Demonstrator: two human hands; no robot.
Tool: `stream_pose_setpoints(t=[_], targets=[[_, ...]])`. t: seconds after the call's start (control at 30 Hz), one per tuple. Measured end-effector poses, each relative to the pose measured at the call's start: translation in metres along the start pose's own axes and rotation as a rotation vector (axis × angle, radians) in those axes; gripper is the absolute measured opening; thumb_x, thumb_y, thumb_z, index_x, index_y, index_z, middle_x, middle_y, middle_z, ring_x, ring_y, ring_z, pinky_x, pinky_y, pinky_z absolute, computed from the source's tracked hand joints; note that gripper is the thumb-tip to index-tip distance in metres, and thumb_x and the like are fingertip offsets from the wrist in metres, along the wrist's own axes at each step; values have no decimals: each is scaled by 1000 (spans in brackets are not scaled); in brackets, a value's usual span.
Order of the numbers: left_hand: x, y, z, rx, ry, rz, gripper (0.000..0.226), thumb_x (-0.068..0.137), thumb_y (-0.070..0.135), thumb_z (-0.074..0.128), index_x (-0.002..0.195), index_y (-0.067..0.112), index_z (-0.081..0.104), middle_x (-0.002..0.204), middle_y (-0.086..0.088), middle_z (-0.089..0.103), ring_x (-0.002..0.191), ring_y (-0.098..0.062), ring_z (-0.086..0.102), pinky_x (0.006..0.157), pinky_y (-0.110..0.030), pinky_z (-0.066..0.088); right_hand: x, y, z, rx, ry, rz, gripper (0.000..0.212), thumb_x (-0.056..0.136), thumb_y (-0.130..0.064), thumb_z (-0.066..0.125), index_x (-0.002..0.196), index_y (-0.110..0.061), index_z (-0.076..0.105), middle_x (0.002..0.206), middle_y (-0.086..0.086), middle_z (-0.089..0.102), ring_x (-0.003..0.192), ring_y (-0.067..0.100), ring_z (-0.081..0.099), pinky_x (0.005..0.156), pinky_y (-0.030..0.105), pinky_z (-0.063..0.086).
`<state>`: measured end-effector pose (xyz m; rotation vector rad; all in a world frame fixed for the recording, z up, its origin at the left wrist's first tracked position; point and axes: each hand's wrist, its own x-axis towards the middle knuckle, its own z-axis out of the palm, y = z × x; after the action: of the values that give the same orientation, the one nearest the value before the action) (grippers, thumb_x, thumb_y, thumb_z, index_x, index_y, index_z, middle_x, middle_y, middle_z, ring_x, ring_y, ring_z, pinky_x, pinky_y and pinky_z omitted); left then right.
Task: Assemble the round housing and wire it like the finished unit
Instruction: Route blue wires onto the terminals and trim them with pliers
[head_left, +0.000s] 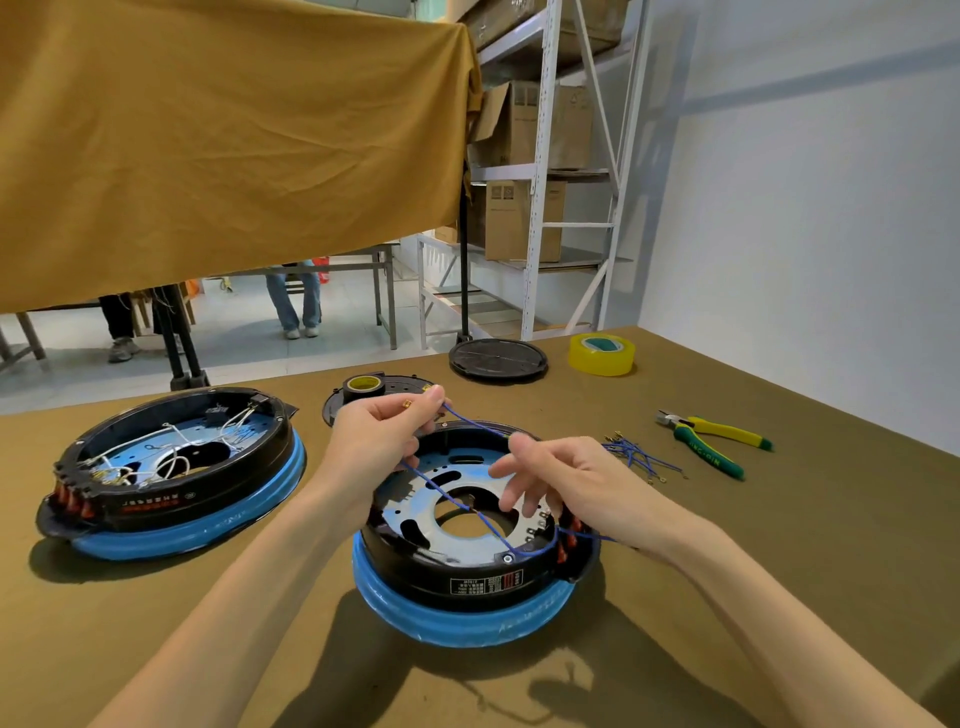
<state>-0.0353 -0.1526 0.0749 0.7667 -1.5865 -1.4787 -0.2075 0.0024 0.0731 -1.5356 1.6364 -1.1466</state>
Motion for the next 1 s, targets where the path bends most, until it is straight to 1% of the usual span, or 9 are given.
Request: stream_pose_setpoints(t=[0.1, 0.17, 0.27, 0.33, 0.43, 0.53, 0.63, 0.77, 1.0], targets=[[1, 0, -4, -13, 17, -46, 19, 88, 45, 74, 86, 29, 84, 62, 12, 63, 52, -7, 44, 60, -25, 45, -12, -3, -8, -113, -135, -23, 26, 95, -48, 68, 107, -28, 78, 94, -4, 78, 86, 5, 69, 78, 16, 53], [1, 0, -5, -54, 41, -90, 19, 88, 43, 75, 85, 27, 84, 66, 9, 63, 52, -8, 43, 60, -26, 44, -15, -5, -7, -161, -151, -70, 15, 94, -36, 72, 101, -26, 80, 84, -1, 75, 75, 7, 65, 67, 20, 51], [3, 2, -6, -231, 48, -226, 28, 86, 43, 77, 93, 17, 83, 77, 4, 67, 49, -7, 46, 56, -23, 49, -17, -4, -4, -119, -127, -115, 14, 95, -30, 73, 89, -19, 80, 77, 7, 71, 67, 12, 58, 61, 26, 48], [2, 3, -7, -458, -12, -359, 50, 81, 47, 80, 111, 7, 75, 86, -1, 73, 53, -8, 55, 58, -25, 56, -14, -3, -4, -72, -65, -126, 18, 94, -33, 75, 85, -18, 80, 71, 4, 69, 63, 11, 55, 59, 24, 44], [-4, 3, -6, -781, -179, -499, 82, 76, 52, 83, 127, -7, 58, 98, -15, 75, 81, -19, 69, 74, -34, 62, -5, -2, -6, -40, 95, -118, 18, 92, -33, 76, 83, -19, 82, 66, 0, 67, 59, 9, 51, 56, 22, 40], [-10, 0, 1, -779, -350, -567, 91, 78, 47, 86, 136, -12, 49, 124, -26, 68, 116, -33, 67, 96, -42, 56, 5, -3, -8, -4, 233, -105, 19, 92, -34, 75, 84, -19, 83, 65, 9, 66, 58, 12, 49, 53, 22, 39], [-16, -4, 13, -703, -484, -562, 69, 85, 30, 83, 133, -11, 54, 131, -24, 66, 118, -32, 68, 102, -42, 54, 12, -5, -5, 26, 255, -117, 19, 94, -31, 74, 89, -16, 83, 70, 14, 69, 58, 9, 51, 52, 19, 40], [-17, -11, 26, -333, -398, -298, 21, 92, 20, 72, 108, 10, 80, 107, -10, 74, 90, -14, 71, 83, -27, 59, 16, -1, 3, 63, 257, -63, 18, 98, -27, 70, 93, -11, 78, 69, 0, 70, 53, 8, 49, 51, 20, 40], [-14, -12, 25, -355, -292, -235, 15, 91, 18, 72, 98, 10, 82, 104, -13, 77, 88, -18, 75, 74, -25, 60, 4, -2, -3, 74, 153, 22, 23, 105, -19, 55, 106, -14, 77, 68, 3, 69, 55, 13, 52, 52, 19, 41]])
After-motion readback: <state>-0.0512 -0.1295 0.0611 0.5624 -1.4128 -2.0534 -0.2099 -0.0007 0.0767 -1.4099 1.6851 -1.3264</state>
